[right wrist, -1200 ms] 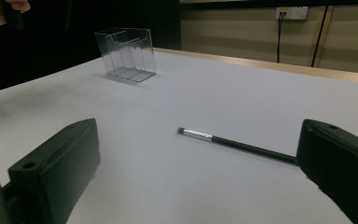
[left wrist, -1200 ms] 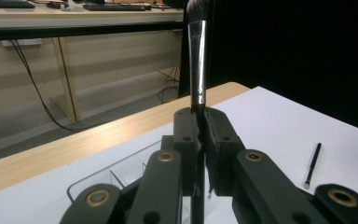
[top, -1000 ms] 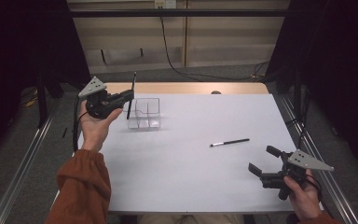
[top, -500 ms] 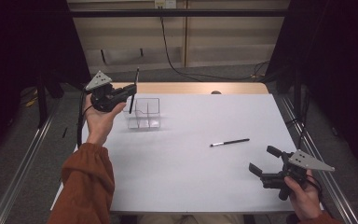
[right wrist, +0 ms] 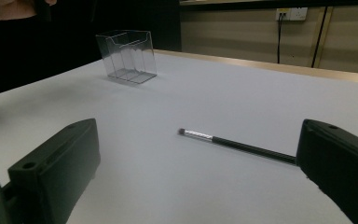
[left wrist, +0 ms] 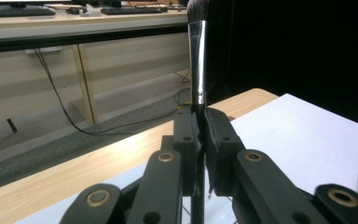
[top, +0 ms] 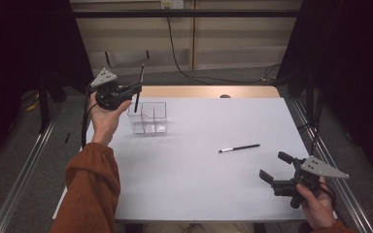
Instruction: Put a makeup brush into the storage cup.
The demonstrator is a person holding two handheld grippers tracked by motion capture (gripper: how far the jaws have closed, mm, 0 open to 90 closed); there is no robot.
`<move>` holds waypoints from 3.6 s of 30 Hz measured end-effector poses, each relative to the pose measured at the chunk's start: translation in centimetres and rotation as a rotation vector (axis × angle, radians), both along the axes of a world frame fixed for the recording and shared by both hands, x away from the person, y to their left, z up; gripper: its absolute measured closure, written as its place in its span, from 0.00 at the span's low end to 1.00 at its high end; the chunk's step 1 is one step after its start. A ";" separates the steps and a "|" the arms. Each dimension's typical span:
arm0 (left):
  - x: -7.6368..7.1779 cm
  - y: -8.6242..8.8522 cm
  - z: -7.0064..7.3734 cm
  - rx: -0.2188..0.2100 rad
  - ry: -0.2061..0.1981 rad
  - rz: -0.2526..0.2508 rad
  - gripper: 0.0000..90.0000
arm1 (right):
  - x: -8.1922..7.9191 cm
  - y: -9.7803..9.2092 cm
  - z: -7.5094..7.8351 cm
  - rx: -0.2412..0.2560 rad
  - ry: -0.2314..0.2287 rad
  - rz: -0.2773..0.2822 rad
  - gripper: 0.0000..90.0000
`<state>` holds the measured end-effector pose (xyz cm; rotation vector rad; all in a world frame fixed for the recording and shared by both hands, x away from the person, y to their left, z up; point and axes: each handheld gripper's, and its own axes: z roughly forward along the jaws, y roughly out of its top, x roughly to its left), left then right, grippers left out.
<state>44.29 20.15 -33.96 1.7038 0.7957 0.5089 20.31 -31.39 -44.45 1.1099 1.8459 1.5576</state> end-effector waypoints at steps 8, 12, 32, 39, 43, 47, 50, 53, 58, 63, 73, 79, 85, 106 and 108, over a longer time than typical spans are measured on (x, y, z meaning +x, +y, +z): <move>0.8 0.0 0.2 0.000 -0.005 0.004 0.93 | 0.0 0.0 0.0 0.001 0.001 -0.001 0.00; 1.2 -0.1 -0.4 0.020 0.008 0.012 0.93 | 0.0 -0.1 0.0 -0.002 0.002 0.000 0.00; 1.9 0.4 -2.5 0.022 0.039 0.018 0.93 | -0.1 -0.1 0.0 0.004 0.007 -0.002 0.00; 2.0 0.4 -3.6 0.029 0.049 0.020 0.93 | -0.1 -0.1 0.0 0.005 0.008 -0.003 0.00; 2.1 0.3 -4.2 0.036 0.056 0.021 0.93 | -0.1 -0.1 0.0 0.004 0.009 -0.003 0.00; 2.1 0.1 -4.6 0.046 0.066 0.020 0.93 | -0.1 -0.1 0.0 0.003 0.007 -0.003 0.00; 2.2 0.1 -5.0 0.043 0.071 0.024 0.93 | -0.1 -0.1 0.0 0.004 0.008 -0.003 0.00; 2.2 0.3 -5.4 0.051 0.080 0.030 0.93 | -0.1 -0.1 0.0 0.003 0.007 -0.002 0.00; 2.2 0.6 -5.9 0.056 0.087 0.039 0.93 | -0.1 -0.1 0.0 0.003 0.007 -0.003 0.00; 2.1 0.7 -6.2 0.060 0.089 0.037 0.93 | -0.1 -0.1 0.0 0.003 0.009 -0.003 0.00; 2.1 0.8 -6.8 0.066 0.102 0.039 0.93 | -0.1 -0.1 -0.1 0.003 0.009 -0.002 0.00; 2.1 0.9 -7.0 0.067 0.105 0.043 0.93 | -0.1 -0.1 -0.1 0.003 0.009 -0.002 0.00; 2.1 1.0 -7.2 0.074 0.112 0.048 0.93 | -0.1 -0.1 -0.1 0.004 0.009 -0.003 0.00; 1.8 0.9 -7.0 0.040 0.097 0.060 0.54 | -0.1 -0.1 -0.1 0.003 0.008 -0.002 0.00; 1.7 0.9 -6.9 0.045 0.096 0.067 0.47 | -0.1 -0.1 -0.1 0.002 0.007 -0.002 0.00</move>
